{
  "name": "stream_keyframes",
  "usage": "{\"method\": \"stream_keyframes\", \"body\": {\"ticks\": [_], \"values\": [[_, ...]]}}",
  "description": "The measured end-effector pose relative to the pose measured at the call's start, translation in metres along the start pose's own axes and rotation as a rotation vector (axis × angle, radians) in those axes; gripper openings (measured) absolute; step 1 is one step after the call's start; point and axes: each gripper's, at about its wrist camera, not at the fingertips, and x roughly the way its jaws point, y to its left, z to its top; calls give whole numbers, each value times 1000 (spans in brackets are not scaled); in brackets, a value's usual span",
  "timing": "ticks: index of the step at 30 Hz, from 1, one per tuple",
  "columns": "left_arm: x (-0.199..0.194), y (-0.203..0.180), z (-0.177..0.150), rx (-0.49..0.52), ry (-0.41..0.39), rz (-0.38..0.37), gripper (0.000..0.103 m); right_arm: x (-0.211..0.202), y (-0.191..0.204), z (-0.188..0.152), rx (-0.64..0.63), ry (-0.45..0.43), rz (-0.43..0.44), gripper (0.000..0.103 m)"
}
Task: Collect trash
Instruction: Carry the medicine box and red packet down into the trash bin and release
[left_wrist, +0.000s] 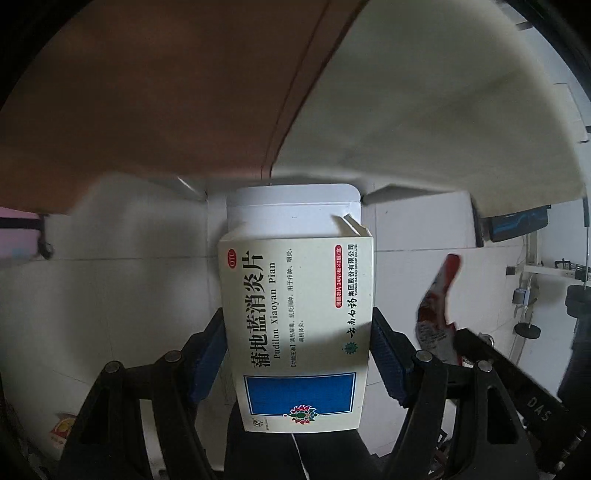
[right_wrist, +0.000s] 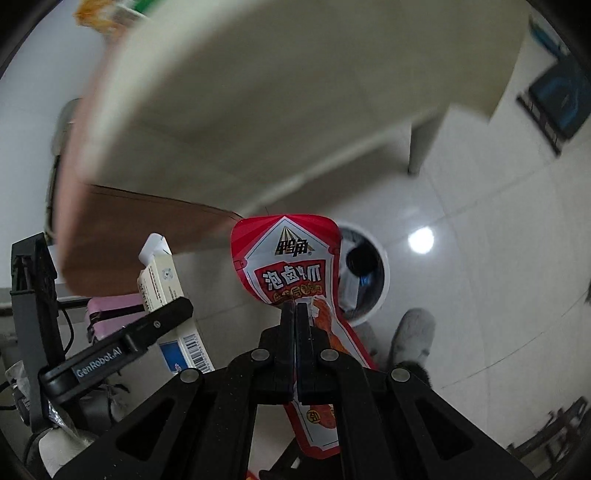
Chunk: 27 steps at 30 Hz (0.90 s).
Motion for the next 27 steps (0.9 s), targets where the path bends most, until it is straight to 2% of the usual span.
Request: {"method": "stream_keyframes", "body": {"ticks": [3, 6, 9, 10, 11, 12, 13, 14, 16, 18, 19, 22, 27], "values": [[68, 10, 15, -24, 44, -11, 71, 67, -34, 6, 36, 45, 31, 0], [116, 20, 21, -41, 35, 11, 74, 137, -67, 15, 80, 118, 69, 1], [148, 33, 17, -56, 12, 37, 87, 188, -90, 18, 105, 163, 78, 1], [158, 36, 17, -64, 9, 42, 96, 203, -95, 18, 101, 178, 71, 5], [163, 37, 13, -68, 11, 47, 103, 215, -92, 18, 91, 185, 51, 19], [170, 39, 13, -69, 13, 58, 103, 224, -94, 18, 75, 187, 28, 30], [175, 39, 12, -67, 14, 77, 103, 229, -95, 18, 58, 185, 6, 57], [176, 41, 9, -64, 13, 90, 103, 232, -95, 18, 32, 177, -24, 80], [178, 41, 6, -53, 5, 123, 103, 230, -89, 20, -39, 158, -102, 96], [175, 42, -1, -40, -9, 156, 103, 228, -86, 15, -100, 135, -187, 98], [172, 42, -5, -31, -18, 176, 103, 226, -83, 13, -125, 125, -224, 102], [167, 47, -15, -20, -30, 220, 103, 215, -72, 11, -200, 80, -324, 103], [148, 45, -23, -5, -38, 260, 103, 201, -59, 6, -259, 56, -386, 103]]}}
